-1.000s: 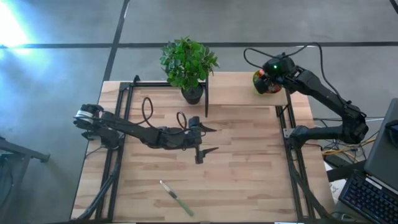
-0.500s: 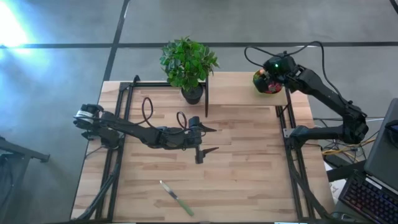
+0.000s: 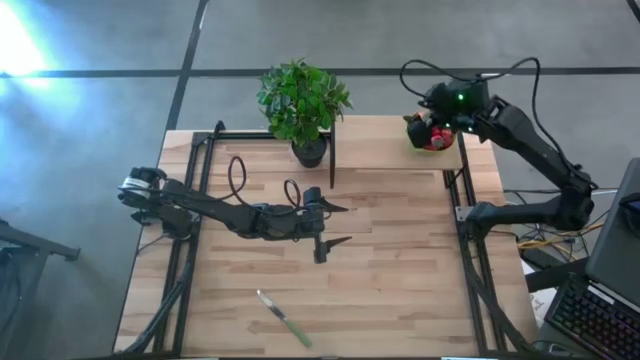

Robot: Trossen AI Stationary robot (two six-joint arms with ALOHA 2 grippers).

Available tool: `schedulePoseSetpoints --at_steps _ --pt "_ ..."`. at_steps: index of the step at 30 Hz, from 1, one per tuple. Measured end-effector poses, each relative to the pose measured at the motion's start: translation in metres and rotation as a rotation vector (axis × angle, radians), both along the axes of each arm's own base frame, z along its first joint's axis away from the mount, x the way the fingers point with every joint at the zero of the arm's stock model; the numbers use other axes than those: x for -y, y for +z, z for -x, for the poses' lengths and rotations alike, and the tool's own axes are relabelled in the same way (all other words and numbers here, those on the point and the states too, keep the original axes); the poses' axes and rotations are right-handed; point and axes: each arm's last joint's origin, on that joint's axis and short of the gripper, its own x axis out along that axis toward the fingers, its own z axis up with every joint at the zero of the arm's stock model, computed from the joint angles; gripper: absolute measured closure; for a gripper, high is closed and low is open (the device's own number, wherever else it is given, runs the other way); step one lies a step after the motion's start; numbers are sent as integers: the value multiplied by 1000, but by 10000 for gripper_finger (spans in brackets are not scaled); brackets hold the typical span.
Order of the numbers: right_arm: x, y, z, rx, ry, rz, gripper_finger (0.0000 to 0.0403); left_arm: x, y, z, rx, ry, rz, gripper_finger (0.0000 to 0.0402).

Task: Pick & Place Fruit
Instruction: Put the kitchen knife on the shelf

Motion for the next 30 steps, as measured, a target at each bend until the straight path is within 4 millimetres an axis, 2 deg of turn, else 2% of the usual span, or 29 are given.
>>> schedulePoseSetpoints --at_steps 6,11,17,23,30 --pt "-25 6 -14 15 145 17 159 0 -1 0 -8 0 -3 60" --pt "-49 6 -26 24 260 6 184 2 -2 9 -115 -10 -26 60" --pt "-80 0 -39 21 400 -23 199 11 12 38 -234 -51 -27 60" --pt "-111 -12 -48 -44 438 20 209 29 32 76 -299 -148 -25 60" --pt "-147 -30 -53 -62 536 -14 221 46 47 106 -294 -215 90 60"
